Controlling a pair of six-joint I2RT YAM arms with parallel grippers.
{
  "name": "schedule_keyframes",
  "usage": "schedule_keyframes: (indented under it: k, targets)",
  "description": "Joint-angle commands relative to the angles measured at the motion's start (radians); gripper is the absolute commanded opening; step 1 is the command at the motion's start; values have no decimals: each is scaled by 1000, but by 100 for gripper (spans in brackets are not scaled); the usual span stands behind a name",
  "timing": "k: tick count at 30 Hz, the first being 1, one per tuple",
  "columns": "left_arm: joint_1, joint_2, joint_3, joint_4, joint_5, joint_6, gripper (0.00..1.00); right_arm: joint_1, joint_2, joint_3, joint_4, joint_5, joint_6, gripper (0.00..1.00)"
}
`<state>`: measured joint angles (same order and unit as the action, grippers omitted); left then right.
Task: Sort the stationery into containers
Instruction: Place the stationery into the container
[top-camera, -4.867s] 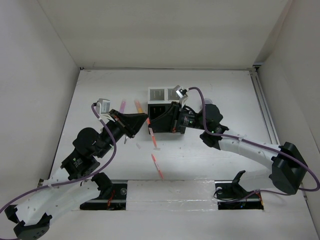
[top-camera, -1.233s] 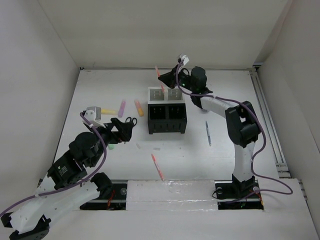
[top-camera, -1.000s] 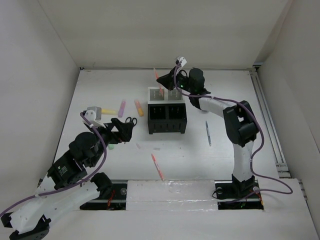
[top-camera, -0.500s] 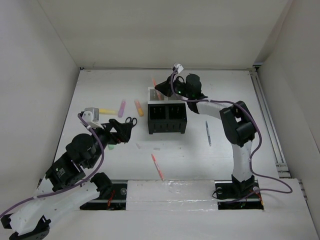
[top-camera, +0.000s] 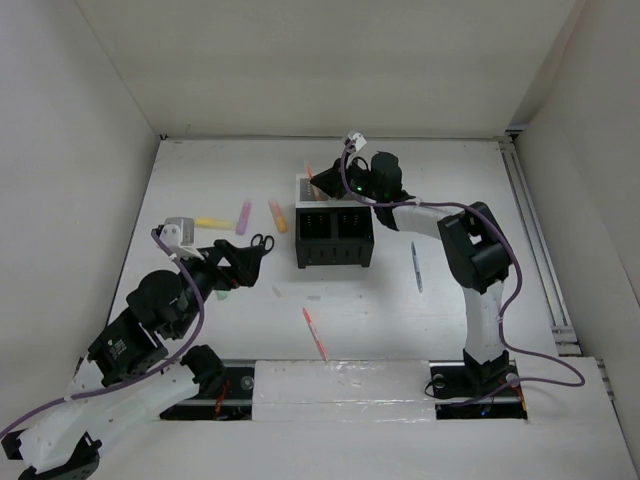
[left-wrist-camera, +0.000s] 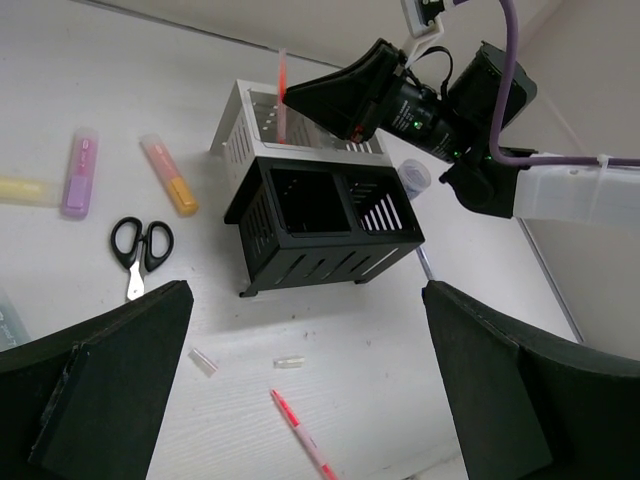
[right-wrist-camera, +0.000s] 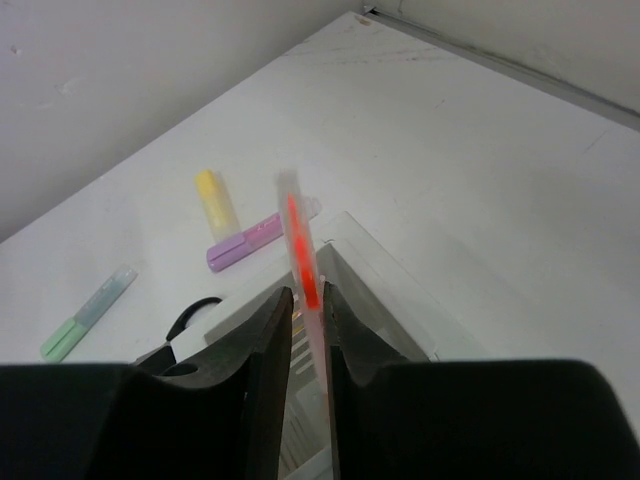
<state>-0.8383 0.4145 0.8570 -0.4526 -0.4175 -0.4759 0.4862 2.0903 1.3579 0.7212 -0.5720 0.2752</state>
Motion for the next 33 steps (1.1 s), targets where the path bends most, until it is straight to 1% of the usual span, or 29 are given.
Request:
schedule_keyframes:
  k: [1, 3, 4, 6, 11, 14, 15, 18, 19, 22, 23, 24, 25, 26, 27, 28, 30, 31, 32, 33]
  targets:
    - [-4, -14, -7, 40, 8, 16, 100, 11, 10, -8, 41, 1, 2, 25]
    - [-4, -14, -7, 40, 8, 16, 100, 11, 10, -8, 41, 1, 2, 30]
    - [-4, -14, -7, 40, 8, 16, 100, 11, 10, -8, 41, 1, 2, 30]
    - [-4, -14, -7, 40, 8, 16, 100, 11, 10, -8, 41, 1, 2, 33]
    - [-4, -14, -7, 40, 8, 16, 100, 20, 10, -19, 41, 1, 12, 34]
    - [-4, -23, -7, 40, 8, 16, 100, 20, -36, -46, 96, 1, 38, 36]
    - [-4, -23, -7, 40, 8, 16, 100, 20, -71, -55, 96, -8, 38, 40]
    - [-4, -23, -7, 40, -1, 16, 100, 20, -137, -66, 96, -8, 52, 45]
    - [-4, -23, -7, 40, -1, 16, 100, 20, -188, -77, 77, 1, 52, 49]
    - [-4, -14, -7, 31, -10, 6, 100, 20, -265, -89, 18, 20, 52, 56]
    - [-4, -14, -7, 31, -21, 6, 100, 20, -312, -103, 6, 33, 52, 58]
    - [-4, -14, -7, 31, -21, 6, 100, 20, -335, -103, -40, 46, 52, 58]
    - [-4, -5, -7, 31, -21, -4, 100, 9, -358, -112, -64, 73, 52, 60]
    - [-4, -5, -7, 31, -21, -4, 100, 9, -407, -123, -98, 95, 52, 73]
    - [-4, -5, -7, 22, -32, -4, 100, -3, -430, -123, -150, 124, 42, 80]
    - [-4, -5, -7, 22, -46, -18, 100, -15, -449, -123, -290, 202, 29, 85]
    - [-4, 6, -7, -1, -64, -32, 100, -34, -486, -85, -470, 288, 19, 87]
    - [-4, 6, 2, -1, -85, -44, 100, -44, -499, -85, -634, 338, 19, 87]
    - [-4, 15, 2, -17, -96, -44, 100, -70, -515, -104, -693, 392, 19, 87]
    - [-4, 27, 2, -17, -110, -59, 100, -84, -556, -127, -744, 403, 19, 87]
